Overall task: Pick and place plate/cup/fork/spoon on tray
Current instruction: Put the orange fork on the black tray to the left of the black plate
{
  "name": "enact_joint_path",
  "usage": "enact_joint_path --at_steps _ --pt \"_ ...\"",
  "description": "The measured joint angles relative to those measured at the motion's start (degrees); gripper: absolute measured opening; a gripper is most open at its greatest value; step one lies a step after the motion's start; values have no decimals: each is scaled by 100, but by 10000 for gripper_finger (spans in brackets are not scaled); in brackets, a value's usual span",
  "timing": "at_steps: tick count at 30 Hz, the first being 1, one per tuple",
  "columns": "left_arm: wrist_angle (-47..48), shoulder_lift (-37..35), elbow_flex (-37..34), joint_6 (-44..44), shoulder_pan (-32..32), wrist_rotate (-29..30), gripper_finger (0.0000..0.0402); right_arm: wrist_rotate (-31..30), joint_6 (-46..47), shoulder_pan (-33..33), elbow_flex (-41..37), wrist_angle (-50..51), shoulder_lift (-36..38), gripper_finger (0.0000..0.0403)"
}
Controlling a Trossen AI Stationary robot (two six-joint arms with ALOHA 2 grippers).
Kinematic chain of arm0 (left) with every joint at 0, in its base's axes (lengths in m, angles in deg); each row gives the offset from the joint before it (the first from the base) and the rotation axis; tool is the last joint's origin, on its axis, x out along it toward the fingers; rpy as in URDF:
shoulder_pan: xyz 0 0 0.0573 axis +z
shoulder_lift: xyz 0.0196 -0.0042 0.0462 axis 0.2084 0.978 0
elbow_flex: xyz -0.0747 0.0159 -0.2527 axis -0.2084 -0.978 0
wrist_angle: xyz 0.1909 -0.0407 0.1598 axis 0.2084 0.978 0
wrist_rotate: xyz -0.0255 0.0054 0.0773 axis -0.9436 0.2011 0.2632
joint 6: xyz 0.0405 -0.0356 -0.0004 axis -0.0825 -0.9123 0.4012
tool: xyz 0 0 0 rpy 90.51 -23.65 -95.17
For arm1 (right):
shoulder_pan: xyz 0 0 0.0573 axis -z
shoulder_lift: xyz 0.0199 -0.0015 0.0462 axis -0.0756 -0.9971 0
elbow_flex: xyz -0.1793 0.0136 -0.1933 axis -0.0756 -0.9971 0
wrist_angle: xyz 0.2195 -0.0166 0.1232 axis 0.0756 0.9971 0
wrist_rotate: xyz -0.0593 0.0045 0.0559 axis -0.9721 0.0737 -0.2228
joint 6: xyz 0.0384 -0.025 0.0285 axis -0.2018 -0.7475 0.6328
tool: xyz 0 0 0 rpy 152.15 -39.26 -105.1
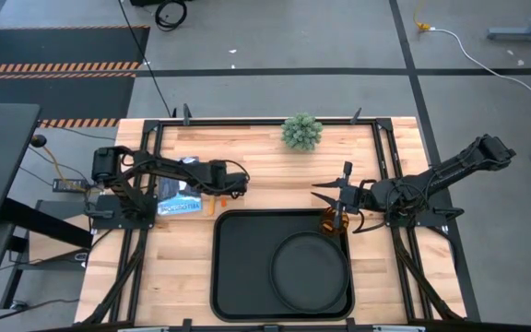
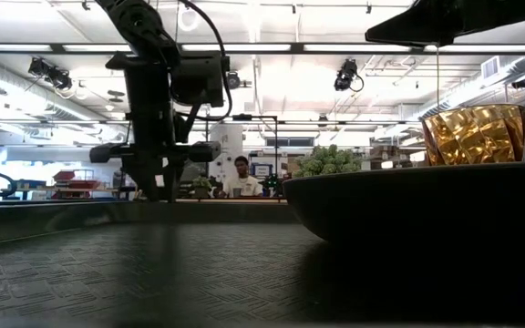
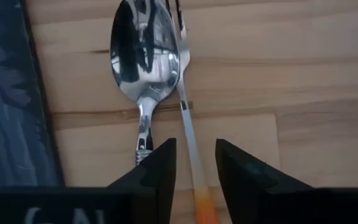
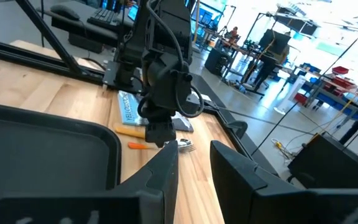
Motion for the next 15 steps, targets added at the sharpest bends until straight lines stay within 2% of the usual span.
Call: enact_joint_path --at_steps 15 --pt "-317 418 31 -18 42 35 123 107 24 -3 7 -9 0 100"
